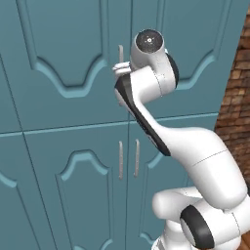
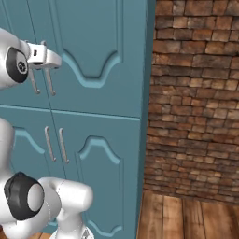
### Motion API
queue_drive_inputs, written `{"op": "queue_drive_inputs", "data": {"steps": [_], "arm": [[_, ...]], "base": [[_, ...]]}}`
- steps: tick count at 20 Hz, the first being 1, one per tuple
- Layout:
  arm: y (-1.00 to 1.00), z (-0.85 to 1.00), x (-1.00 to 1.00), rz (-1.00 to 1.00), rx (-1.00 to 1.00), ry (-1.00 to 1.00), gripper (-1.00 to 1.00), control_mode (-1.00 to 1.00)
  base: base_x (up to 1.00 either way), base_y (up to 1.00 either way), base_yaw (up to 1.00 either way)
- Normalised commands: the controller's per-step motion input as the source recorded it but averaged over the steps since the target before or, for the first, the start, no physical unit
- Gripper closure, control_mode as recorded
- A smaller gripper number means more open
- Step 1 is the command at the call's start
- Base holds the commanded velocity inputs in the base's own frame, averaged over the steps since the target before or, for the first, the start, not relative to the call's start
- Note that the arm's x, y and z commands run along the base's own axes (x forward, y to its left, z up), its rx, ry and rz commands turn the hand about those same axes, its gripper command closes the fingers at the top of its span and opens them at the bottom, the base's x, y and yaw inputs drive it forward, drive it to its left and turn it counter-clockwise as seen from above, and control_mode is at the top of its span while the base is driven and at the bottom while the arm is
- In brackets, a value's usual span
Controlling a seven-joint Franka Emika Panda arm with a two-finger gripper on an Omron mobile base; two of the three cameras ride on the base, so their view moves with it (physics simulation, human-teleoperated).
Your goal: Open the cabinet and setup a tea strainer by placing it in the bowl upright.
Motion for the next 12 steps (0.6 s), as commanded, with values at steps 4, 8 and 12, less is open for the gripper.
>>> {"op": "queue_drive_inputs", "data": {"steps": [4, 8, 12], "arm": [[-0.11, -0.14, 0.57, 0.01, 0.0, -0.02, -1.0, -1.0], [-0.04, -0.01, 0.31, 0.05, 0.0, -0.1, -1.0, -1.0], [0.0, 0.0, 0.29, 0.05, 0.0, -0.12, 1.0, -1.0]], "base": [[0.0, 0.0, 0.0], [0.0, 0.0, 0.0], [0.0, 0.0, 0.0]]}}
